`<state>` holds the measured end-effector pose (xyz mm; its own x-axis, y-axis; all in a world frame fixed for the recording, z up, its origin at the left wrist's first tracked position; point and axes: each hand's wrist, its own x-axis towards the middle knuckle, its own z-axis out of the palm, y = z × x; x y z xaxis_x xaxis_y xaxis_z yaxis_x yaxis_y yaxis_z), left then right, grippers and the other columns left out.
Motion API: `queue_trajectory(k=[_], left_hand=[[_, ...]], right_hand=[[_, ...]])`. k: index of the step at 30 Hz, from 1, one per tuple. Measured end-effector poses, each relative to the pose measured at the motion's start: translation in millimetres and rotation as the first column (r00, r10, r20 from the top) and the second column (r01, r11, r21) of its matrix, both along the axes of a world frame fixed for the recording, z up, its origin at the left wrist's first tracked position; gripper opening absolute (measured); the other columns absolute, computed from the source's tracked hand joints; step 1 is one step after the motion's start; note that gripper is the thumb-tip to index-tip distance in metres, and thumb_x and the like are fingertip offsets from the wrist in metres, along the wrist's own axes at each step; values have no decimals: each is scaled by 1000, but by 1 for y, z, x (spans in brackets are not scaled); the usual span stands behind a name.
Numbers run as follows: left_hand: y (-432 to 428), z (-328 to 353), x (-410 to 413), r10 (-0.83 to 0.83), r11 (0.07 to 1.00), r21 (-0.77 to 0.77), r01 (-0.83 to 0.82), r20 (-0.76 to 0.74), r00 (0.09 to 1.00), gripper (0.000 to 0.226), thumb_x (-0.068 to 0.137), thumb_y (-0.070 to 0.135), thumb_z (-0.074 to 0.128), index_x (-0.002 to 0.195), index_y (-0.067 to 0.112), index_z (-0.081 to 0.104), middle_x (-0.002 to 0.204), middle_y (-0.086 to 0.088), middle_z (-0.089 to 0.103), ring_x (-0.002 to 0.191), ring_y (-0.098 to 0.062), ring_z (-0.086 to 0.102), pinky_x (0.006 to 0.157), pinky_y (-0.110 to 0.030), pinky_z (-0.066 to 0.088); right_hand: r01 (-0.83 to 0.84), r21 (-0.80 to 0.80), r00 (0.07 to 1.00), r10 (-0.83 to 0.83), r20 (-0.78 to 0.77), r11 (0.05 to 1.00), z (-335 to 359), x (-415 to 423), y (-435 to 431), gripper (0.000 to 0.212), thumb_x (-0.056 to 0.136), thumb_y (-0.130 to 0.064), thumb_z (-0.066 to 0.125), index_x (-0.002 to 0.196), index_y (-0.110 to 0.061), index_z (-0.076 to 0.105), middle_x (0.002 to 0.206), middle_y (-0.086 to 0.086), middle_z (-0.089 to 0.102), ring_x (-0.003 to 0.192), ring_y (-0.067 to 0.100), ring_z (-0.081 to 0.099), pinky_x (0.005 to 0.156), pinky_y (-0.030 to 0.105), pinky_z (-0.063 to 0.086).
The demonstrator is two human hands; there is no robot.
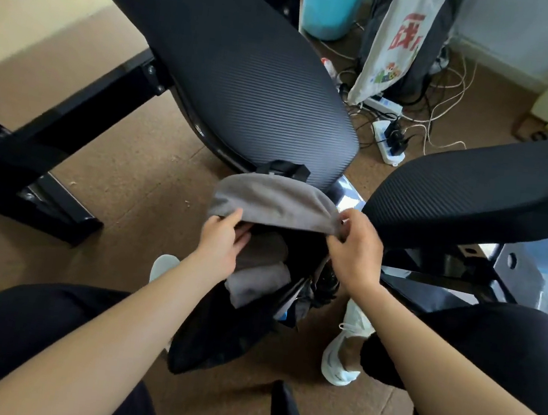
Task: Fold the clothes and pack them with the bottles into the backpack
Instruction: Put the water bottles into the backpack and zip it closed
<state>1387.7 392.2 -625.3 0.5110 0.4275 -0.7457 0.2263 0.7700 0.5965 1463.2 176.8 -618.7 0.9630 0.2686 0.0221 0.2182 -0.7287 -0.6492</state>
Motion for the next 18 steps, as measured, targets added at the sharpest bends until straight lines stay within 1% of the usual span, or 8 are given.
queue_trajectory(k=[5, 7, 9, 12, 13, 15, 16, 18], left_hand=[[10, 17, 8, 19, 998, -54, -11, 155, 988, 30, 105, 17, 55, 135, 11, 56, 130, -9, 64, 115, -24, 65, 94, -38, 53], [2, 21, 0, -155, 985, 87, 151, 48, 987, 16, 104, 22, 55, 116, 18, 63, 116, -6, 71, 110, -26, 68, 89, -37, 55], [-8, 24, -10, -432, 856, 248, 453, -138, 891, 13, 101, 30, 59, 106, 21, 66, 111, -6, 75, 106, -27, 69, 88, -36, 51], [-26, 24, -33, -780, 316, 358, 879, -429, 456, 42, 81, 62, 70, 100, 24, 70, 108, -2, 75, 100, -22, 68, 87, -35, 52], [-32, 22, -43, -801, 50, 322, 946, -553, 230, 63, 68, 77, 68, 104, 25, 69, 109, 2, 73, 101, -22, 68, 89, -37, 54], [-44, 23, -64, -564, -483, 123, 867, -801, -200, 89, 57, 88, 64, 119, 24, 60, 116, 4, 65, 107, -25, 64, 85, -40, 53], [-48, 22, -73, -411, -641, 45, 766, -863, -294, 84, 64, 83, 66, 120, 22, 56, 115, 1, 64, 107, -28, 64, 80, -40, 51], [-51, 16, -84, -298, -758, 26, 652, -903, -310, 51, 83, 57, 70, 114, 18, 57, 109, -4, 65, 103, -32, 66, 76, -41, 52]], right_hand=[[120, 122, 972, -91, -218, 985, 3, 11, -1, 17, 86, -19, 76, 88, -25, 61, 87, -9, 65, 85, 11, 63, 74, 29, 48], [100, 113, 966, -70, -247, 989, -1, 11, -1, 15, 86, -20, 77, 91, -22, 63, 90, -7, 67, 88, 13, 64, 78, 32, 52], [70, 98, 967, -44, -252, 993, -3, 11, -3, 15, 85, -21, 78, 92, -22, 65, 90, -6, 68, 89, 14, 64, 79, 31, 52], [57, 72, 967, -37, -252, 996, -2, 17, -6, 13, 84, -21, 78, 92, -21, 67, 88, -7, 68, 86, 11, 64, 76, 27, 50], [62, 71, 967, -42, -253, 996, -1, 18, -6, 13, 84, -21, 78, 92, -21, 68, 88, -7, 69, 85, 11, 65, 77, 28, 52], [68, 75, 965, -47, -259, 995, -1, 21, -5, 13, 84, -20, 78, 93, -19, 68, 89, -6, 70, 86, 13, 66, 80, 31, 54], [71, 78, 964, -48, -263, 994, -1, 21, -5, 13, 83, -20, 78, 93, -19, 69, 89, -5, 70, 87, 14, 66, 81, 31, 55], [72, 87, 960, -46, -276, 994, 0, 21, -5, 14, 83, -19, 79, 93, -18, 69, 89, -5, 70, 87, 14, 66, 81, 31, 55]])
